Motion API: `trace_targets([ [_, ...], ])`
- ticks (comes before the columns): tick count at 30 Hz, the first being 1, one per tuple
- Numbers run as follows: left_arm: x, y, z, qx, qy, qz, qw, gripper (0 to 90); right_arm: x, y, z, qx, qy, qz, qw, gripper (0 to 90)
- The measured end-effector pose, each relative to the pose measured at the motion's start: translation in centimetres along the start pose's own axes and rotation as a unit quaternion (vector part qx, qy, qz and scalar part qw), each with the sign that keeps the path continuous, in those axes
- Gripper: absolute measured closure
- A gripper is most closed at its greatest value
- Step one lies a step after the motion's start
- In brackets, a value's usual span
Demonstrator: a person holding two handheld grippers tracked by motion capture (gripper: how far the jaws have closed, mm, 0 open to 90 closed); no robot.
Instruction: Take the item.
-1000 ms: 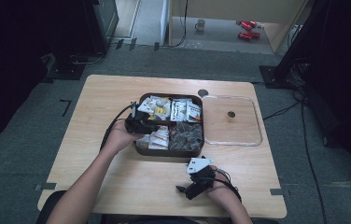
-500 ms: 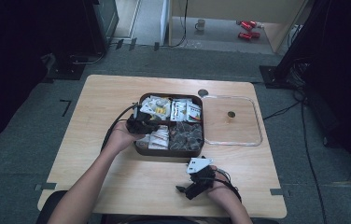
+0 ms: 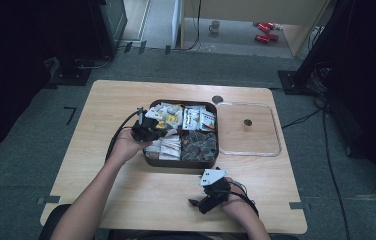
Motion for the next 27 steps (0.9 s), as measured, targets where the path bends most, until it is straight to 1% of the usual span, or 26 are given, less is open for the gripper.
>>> trace_targets([
  [6, -0.8, 0.2, -0.2, -0.007, -0.002, 0.010, 0.9999, 89.4, 0.0, 0.0, 0.0, 0.000, 0.000, 0.000, 1.0000, 0.0],
  [11, -1.7, 0.2, -0.3, -0.015, -0.009, 0.019, 0.9997, 89.4, 0.0, 0.0, 0.0, -0.001, 0.000, 0.000, 1.0000, 0.0],
  [16, -2.5, 0.3, -0.5, -0.020, -0.012, 0.029, 0.9993, 89.4, 0.0, 0.0, 0.0, 0.000, 0.000, 0.000, 1.0000, 0.0],
  [22, -3.5, 0.4, -0.9, -0.028, -0.011, 0.041, 0.9987, 89.4, 0.0, 0.0, 0.0, 0.000, 0.000, 0.000, 1.0000, 0.0],
  [27, -4.0, 0.2, -1.4, -0.033, -0.010, 0.043, 0.9985, 89.4, 0.0, 0.0, 0.0, 0.000, 0.000, 0.000, 1.0000, 0.0],
])
Point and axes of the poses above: each handheld gripper's, and its own axes: x roughly forward along the jaws, y roughly out of its top, z roughly to its right, the point moved 6 cm from there along x, roughly forward along the jaws, and after that the axes turned 6 degrees about y, right-handed, at the moved point
